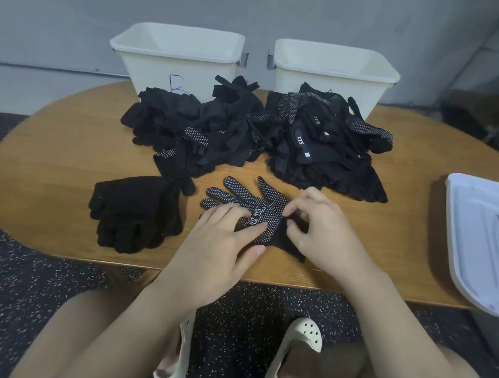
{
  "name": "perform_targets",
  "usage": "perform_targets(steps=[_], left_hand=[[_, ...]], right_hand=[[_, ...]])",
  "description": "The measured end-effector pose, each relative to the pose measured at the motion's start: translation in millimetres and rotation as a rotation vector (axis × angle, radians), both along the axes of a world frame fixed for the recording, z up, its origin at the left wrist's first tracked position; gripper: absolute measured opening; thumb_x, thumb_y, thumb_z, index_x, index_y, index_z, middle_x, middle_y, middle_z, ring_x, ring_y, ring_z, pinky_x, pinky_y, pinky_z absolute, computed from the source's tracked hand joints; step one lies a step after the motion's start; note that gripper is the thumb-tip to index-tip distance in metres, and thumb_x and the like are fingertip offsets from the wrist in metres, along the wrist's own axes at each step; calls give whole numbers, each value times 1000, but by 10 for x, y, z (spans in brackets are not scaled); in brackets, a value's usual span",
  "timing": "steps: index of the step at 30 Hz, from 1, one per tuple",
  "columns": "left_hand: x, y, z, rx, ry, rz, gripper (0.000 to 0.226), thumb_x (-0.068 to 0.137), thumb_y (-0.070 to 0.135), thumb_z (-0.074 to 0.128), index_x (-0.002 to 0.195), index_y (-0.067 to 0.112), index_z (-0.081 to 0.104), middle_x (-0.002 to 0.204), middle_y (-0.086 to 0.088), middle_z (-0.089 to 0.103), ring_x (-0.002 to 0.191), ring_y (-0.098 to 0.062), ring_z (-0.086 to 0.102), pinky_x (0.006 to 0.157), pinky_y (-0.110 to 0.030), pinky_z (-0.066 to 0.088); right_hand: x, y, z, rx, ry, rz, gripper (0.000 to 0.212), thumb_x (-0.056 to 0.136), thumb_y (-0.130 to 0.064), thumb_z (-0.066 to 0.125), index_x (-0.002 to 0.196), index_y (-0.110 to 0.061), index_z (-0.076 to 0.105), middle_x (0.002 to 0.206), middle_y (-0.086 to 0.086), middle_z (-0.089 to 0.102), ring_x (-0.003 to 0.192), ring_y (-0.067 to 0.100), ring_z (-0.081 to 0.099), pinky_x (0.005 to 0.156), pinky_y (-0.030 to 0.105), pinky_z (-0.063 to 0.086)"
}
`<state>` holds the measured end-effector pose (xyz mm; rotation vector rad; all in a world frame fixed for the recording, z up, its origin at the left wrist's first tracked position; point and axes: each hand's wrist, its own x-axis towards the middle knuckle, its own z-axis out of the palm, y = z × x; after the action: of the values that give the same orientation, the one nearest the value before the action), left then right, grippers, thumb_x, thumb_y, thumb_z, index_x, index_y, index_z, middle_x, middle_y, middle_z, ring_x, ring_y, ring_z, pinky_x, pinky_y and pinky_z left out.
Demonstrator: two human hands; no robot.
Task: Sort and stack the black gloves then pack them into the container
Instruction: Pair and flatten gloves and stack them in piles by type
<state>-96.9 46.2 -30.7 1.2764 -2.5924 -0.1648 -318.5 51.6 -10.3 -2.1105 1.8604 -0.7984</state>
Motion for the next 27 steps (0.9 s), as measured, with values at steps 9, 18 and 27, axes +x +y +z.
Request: perform_targets(steps=[9,18,27], left_hand=[[27,48,85,-14,-37,-8,56,104,56,29,143,28,58,127,10,57,116,-12,49,97,-34,42],[57,36,93,2,41,-125,46,106,48,36,134,27,66,149,6,52,143,-13,39,119,-30,25],[56,87,111,11,30,-129,51,106,51,32,134,27,66,140,7,60,130,-13,50,103,-35,41]], right_hand=[[10,9,-37,37,118,-35,11,91,-26,69,102,-26,73,96,-17,57,99,8,52,94,33,42],[54,-13,-31,-41,140,-55,14,92,-19,69,105,-20,75,106,-12,64,106,12,53,99,35,41],[114,65,-41,26,190,-91,30,96,-45,63,117,-24,70,115,-15,59,115,10,53,103,32,31]])
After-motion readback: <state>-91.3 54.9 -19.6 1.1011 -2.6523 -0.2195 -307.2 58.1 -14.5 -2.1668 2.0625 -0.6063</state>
